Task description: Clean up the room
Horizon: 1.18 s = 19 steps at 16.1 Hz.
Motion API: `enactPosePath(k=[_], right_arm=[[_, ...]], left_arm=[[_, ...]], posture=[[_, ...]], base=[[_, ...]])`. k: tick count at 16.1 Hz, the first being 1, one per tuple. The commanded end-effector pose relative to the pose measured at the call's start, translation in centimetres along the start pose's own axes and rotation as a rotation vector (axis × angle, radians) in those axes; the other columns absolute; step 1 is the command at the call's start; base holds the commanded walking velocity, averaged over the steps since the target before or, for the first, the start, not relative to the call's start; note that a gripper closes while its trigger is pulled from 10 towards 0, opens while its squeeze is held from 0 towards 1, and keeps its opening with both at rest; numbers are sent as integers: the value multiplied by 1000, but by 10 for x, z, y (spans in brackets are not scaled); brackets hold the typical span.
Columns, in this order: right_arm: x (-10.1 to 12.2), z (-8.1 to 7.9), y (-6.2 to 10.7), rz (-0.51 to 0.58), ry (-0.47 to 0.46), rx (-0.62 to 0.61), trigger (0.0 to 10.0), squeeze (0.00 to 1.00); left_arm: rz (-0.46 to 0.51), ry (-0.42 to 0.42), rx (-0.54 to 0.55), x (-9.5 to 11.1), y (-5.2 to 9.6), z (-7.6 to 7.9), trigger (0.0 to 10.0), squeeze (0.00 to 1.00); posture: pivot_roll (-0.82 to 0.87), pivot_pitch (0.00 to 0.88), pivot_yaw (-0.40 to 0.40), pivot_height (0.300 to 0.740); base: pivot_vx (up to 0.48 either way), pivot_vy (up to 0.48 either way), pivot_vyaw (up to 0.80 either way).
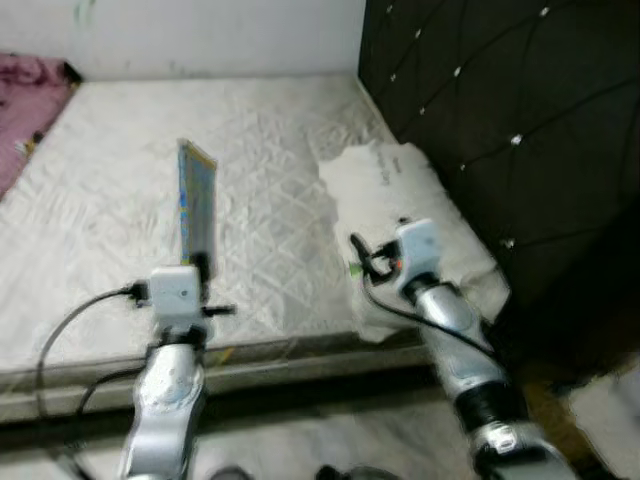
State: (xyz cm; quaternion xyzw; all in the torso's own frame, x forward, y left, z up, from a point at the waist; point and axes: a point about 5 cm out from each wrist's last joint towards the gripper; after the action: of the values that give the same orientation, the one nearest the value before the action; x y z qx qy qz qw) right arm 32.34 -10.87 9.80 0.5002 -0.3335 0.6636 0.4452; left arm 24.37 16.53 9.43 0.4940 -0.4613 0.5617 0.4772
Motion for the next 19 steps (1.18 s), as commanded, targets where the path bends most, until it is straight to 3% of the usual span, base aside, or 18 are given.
enactPosePath(k=[1,4,8,19], right_arm=[[5,-1,-5,16,15,25,10000,0],[6,-8,-9,21,14,54,10000,0],[6,-7,-6,42,22,57,10000,0],[4,-6,-4,34,16,58,10000,0]], left_arm=[[60,3,21,10,2,0,10000,0],[57,16,44,12,6,-6,10000,0],[59,22,-7,13,4,-3,10000,0],[63,31,-41,14,1,2,10000,0]], posture=[[10,0,-65,740],[28,0,-79,740],[4,3,-55,740],[-3,12,-47,740]], base=[[0,0,0],[0,0,0],[0,0,0],[375,0,43]])
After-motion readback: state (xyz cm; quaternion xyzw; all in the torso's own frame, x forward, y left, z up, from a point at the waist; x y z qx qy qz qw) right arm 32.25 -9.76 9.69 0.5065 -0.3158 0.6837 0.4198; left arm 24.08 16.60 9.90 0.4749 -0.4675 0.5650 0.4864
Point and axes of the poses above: a point about 5 cm out from each wrist's last joint towards the gripper, its own y axis pointing back from the gripper into the wrist, its own x axis along the axis of the wrist's last joint, z = x × y, and after that the axes turned 10 degrees about y, right-handed
